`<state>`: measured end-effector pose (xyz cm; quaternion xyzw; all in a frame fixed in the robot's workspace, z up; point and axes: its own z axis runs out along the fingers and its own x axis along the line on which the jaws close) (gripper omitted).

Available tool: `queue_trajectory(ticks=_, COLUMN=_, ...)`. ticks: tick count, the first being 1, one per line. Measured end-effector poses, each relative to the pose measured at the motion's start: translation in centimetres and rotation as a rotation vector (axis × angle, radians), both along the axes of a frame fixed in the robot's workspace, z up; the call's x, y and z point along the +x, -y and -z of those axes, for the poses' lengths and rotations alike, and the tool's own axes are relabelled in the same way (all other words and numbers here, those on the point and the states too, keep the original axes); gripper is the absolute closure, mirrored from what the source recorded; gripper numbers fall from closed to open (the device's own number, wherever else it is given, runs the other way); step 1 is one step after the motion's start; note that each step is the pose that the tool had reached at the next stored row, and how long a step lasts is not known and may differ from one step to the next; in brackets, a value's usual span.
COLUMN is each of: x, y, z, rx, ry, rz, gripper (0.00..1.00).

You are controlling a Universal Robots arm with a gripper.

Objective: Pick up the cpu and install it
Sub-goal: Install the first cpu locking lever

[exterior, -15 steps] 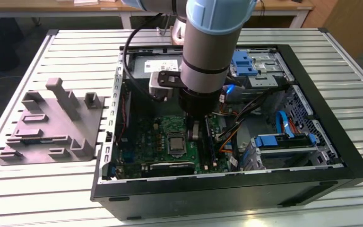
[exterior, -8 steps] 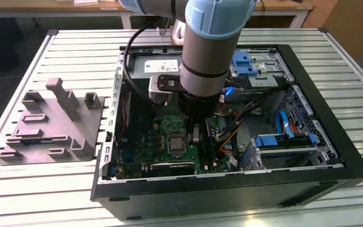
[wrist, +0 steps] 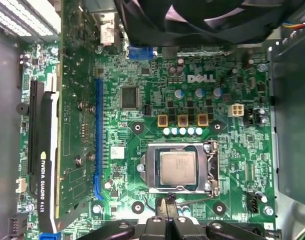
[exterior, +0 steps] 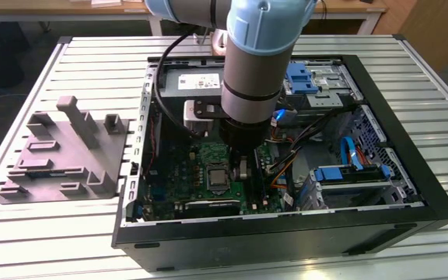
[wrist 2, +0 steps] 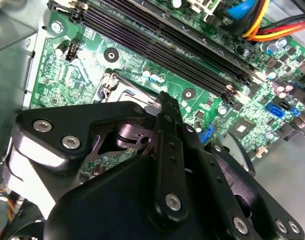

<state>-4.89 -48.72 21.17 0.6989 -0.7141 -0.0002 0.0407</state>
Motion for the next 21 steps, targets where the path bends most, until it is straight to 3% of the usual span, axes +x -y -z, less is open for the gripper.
queue_trajectory(ticks=13, x=-0.21, y=0.2, z=0.6, rx=-0.0036, ry=0.0005, rz=-0.068, gripper=0.89)
queue_trajectory(ticks=21, x=-0.4, y=0.3, z=0.91, rx=-0.0041, ry=0.0059, rz=-0.098, gripper=0.89)
